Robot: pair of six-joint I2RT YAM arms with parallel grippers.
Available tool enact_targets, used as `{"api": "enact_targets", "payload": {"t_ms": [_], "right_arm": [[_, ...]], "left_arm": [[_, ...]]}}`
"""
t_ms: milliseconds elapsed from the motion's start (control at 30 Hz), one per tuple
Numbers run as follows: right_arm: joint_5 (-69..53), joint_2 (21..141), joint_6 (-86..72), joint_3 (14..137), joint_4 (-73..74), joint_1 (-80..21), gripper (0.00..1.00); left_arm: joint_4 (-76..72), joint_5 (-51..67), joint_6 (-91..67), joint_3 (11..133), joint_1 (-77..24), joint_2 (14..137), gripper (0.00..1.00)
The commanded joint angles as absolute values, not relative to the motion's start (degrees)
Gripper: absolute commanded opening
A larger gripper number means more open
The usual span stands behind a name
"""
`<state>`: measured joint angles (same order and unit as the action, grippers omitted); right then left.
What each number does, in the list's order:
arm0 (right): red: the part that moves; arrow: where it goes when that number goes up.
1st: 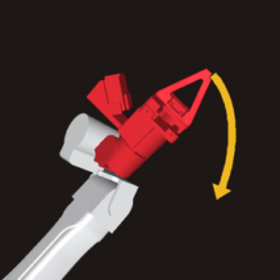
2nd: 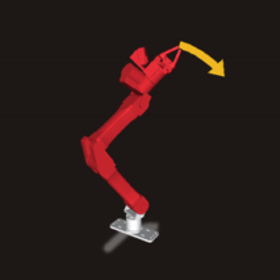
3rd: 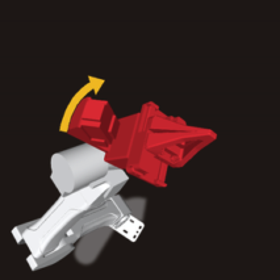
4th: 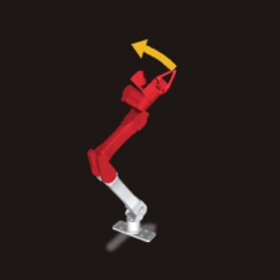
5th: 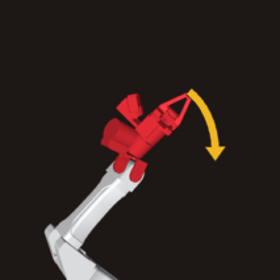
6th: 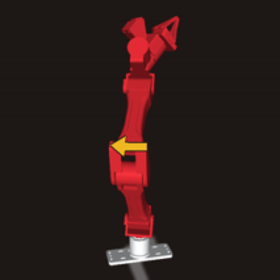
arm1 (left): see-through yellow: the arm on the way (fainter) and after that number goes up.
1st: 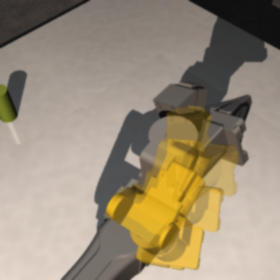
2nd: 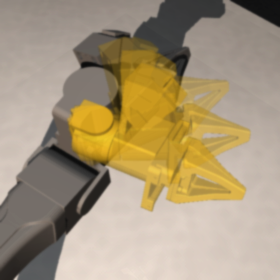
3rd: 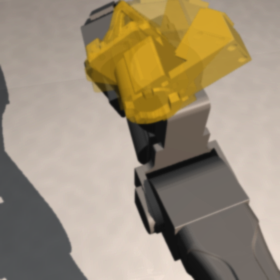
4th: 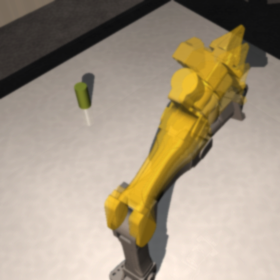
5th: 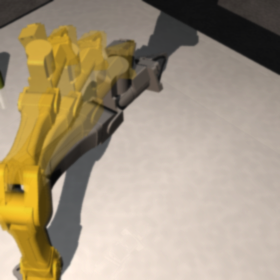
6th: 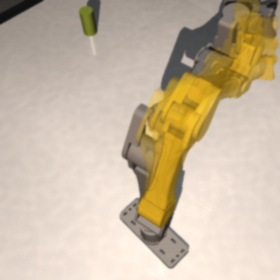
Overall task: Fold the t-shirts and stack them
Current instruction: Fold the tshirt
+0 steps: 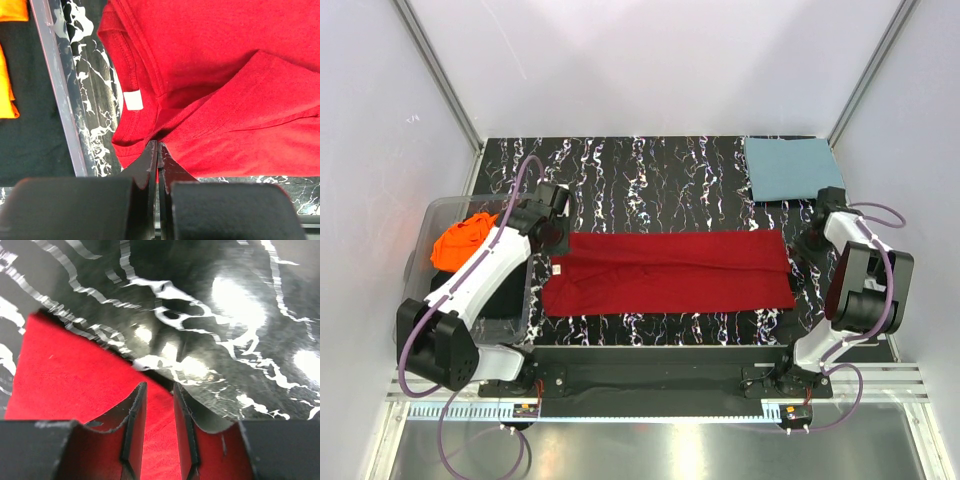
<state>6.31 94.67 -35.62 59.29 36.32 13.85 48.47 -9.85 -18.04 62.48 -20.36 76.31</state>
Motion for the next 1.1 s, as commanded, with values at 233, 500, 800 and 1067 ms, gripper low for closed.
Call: {"api": "enact_targets", "payload": {"t_ms": [233,500,800,1067], "right_arm": [[2.2,92.1,-44.0,56.6,35.6,16.2,0.37],[4.0,92.7,-46.9,54.6,33.8,16.2,0.38],[6.2,92.0,-49.0,49.8,28.4,16.2,0.34],[5.6,91.1,-49.2,49.2,29.2,16.2,0.38]], "left_arm": [[47.6,-9.7,-17.8,65.5,-20.4,75.0,0.00],[47.4,-9.2,-17.8,65.7,-20.4,75.1,0.00],[47.0,-9.1,-18.0,65.8,-20.3,75.9,0.00],[47.1,-8.9,-18.3,66.2,-20.6,75.9,0.00]]}}
